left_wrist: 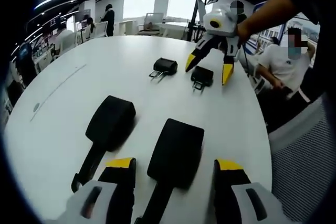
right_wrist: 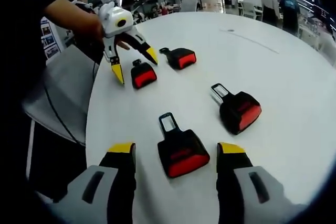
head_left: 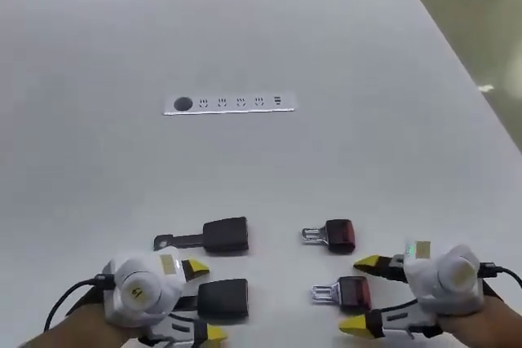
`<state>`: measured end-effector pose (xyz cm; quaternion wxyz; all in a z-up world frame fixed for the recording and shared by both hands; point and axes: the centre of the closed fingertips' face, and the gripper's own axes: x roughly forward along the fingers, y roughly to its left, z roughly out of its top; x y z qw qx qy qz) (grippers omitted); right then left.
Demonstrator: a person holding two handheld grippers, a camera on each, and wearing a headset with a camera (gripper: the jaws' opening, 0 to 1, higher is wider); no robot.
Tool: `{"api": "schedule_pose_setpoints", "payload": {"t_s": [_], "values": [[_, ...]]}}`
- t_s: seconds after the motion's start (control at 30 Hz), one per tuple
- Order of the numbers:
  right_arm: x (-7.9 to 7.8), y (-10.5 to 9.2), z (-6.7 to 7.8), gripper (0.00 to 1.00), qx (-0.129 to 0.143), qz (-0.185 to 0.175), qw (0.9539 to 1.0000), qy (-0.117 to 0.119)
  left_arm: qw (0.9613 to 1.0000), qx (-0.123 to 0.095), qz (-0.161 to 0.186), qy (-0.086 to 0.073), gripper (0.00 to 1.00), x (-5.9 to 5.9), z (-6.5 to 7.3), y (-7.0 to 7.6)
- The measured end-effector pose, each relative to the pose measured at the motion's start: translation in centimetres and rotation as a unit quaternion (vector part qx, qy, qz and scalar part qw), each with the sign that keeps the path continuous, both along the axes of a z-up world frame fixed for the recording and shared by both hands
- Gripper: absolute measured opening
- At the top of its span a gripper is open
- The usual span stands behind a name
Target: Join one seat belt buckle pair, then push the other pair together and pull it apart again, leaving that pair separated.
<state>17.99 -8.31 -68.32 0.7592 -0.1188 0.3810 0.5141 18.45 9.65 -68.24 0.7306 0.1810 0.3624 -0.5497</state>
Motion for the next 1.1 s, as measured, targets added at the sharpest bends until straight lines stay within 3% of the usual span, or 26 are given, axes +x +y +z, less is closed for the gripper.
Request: {"api": "schedule_pose_setpoints", "payload": {"t_s": [0.2, 0.47, 0.57, 0.6, 0.63, 0.67, 0.8, 1.03, 1.1], "values": [[0.0, 0.0, -0.3, 0.54, 0.0, 0.027, 0.9996, -0.006, 0.9999, -0.011, -0.004, -0.006, 0.57, 0.2, -0.4, -0.5], [-0.1, -0.1, -0.3, 0.44, -0.029, 0.069, 0.9971, -0.013, 0.9985, 0.01, -0.042, -0.034, 0.42, 0.5, -0.5, -0.2], [-0.1, -0.7, -0.6, 0.34, -0.064, 0.099, 0.9927, -0.027, 0.9967, 0.018, -0.06, -0.052, 0.39, 0.7, -0.8, 0.0], [-0.4, -0.5, -0.5, 0.34, -0.063, 0.098, 0.993, -0.019, 0.997, 0.011, -0.061, -0.045, 0.37, 0.6, -0.9, -0.2], [-0.4, -0.3, -0.3, 0.34, -0.069, 0.106, 0.9917, -0.024, 0.9954, 0.011, -0.075, -0.058, 0.36, 0.7, -1.1, -0.4], [-0.5, -0.3, -0.2, 0.33, -0.073, 0.111, 0.9908, -0.025, 0.9963, 0.014, -0.067, -0.051, 0.36, 0.8, -1.3, -0.3], [-0.6, -0.2, -0.1, 0.33, -0.093, 0.134, 0.9862, -0.025, 0.9941, 0.019, -0.091, -0.056, 0.35, 0.8, -1.5, -0.3], [-0.5, -0.7, -0.6, 0.33, -0.135, 0.19, 0.9722, -0.016, 0.9894, 0.036, -0.131, -0.052, 0.34, 0.6, -1.5, -0.6], [-0.3, -0.8, -0.7, 0.33, -0.138, 0.193, 0.9714, -0.013, 0.9875, 0.045, -0.142, -0.05, 0.34, 0.6, -1.5, -0.4]]}}
